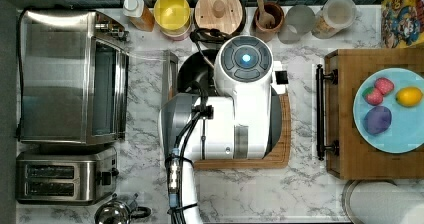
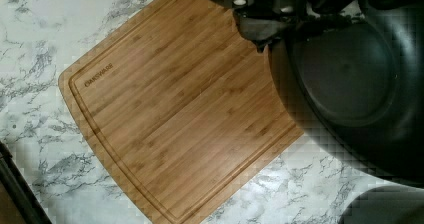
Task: Put the bowl in the oven.
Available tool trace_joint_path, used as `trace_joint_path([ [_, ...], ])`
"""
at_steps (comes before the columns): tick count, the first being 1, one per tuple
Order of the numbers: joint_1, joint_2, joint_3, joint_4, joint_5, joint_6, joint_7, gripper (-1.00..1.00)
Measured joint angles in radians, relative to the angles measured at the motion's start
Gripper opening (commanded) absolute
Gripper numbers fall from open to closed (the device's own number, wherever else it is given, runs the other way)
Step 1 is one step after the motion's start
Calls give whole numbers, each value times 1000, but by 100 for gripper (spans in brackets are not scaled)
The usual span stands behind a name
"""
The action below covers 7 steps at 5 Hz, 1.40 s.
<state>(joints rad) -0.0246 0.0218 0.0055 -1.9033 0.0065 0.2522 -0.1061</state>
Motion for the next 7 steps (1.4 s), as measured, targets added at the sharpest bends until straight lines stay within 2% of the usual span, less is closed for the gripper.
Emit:
trace_joint_path([
  [2,-8,18,12,-14,-2,16,-26,-100],
  [4,-1,96,27,-13,9,148,-263,-100],
  [5,2,132,62,-21,10,206,-347,-100],
  [7,26,162,156,-44,10,219,-362,-100],
])
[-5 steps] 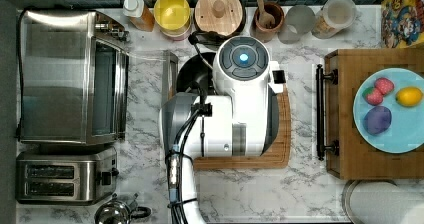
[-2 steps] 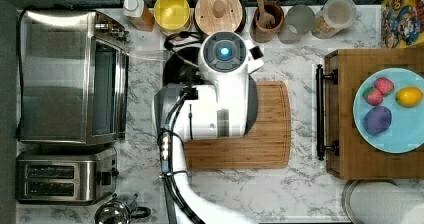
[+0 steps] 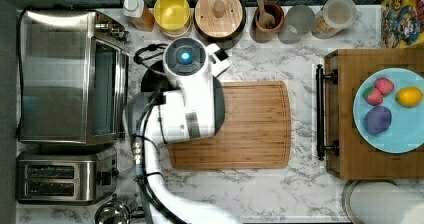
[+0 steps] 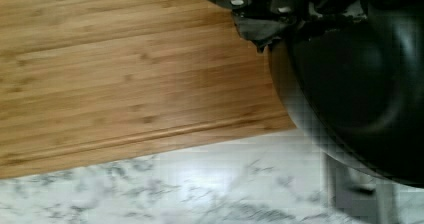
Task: Put the bowl in the oven.
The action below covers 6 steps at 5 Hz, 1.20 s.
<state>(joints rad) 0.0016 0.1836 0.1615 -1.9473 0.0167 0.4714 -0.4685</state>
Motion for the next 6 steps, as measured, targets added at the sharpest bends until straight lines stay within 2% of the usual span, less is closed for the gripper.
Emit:
trace_joint_path([
  [1,31,25,19,3,-7,6,4,-100],
  [3,58,124,55,18,-65,7,26,-100],
  [4,57,111,55,13,9,113,24,-100],
  [6,56,90,63,19,21,168,25,-100],
])
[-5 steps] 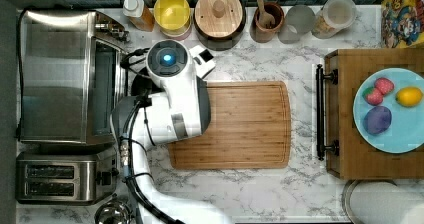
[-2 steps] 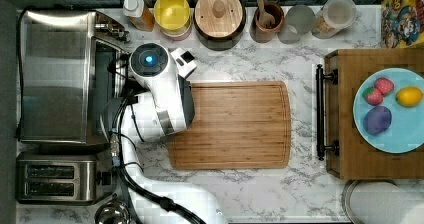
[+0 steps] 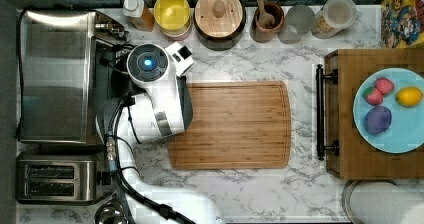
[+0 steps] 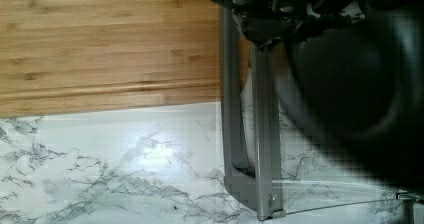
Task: Put the bowl in the oven.
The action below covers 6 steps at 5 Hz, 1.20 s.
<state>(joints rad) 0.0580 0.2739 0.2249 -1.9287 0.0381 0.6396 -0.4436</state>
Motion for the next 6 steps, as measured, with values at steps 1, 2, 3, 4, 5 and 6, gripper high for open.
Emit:
trace_joint_path([
  [1,11,8,1,-1,0,-2,0,-100],
  [2,29,25,3,0,0,-3,0,-100],
  [3,35,47,18,0,64,-3,0,-100],
  [4,69,74,1,0,93,14,0,-100],
  [5,80,103,9,-2,114,81,15,-100],
  [6,81,118,23,-5,136,150,22,-100],
])
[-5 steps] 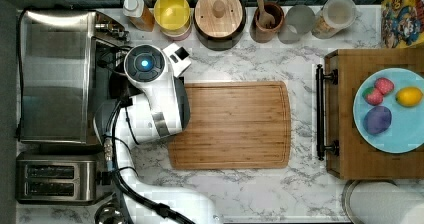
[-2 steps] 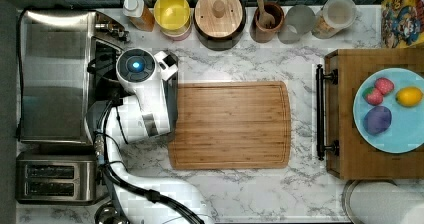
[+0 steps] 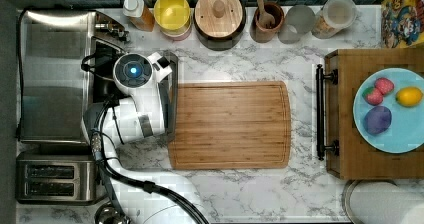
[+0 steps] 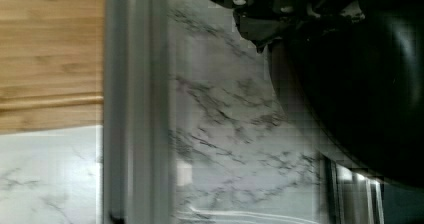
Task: Put the bowl in the oven.
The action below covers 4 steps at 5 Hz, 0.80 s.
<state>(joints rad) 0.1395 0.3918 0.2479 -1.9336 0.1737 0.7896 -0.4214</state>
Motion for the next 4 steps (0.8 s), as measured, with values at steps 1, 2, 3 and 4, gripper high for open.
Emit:
trace_joint_path([
  [1,0,1,16,2,50,4,1,-100],
  [2,-3,10,46,3,133,33,1,-100],
  [3,17,39,63,3,162,112,102,-100],
  [4,43,71,63,3,156,139,228,-100],
])
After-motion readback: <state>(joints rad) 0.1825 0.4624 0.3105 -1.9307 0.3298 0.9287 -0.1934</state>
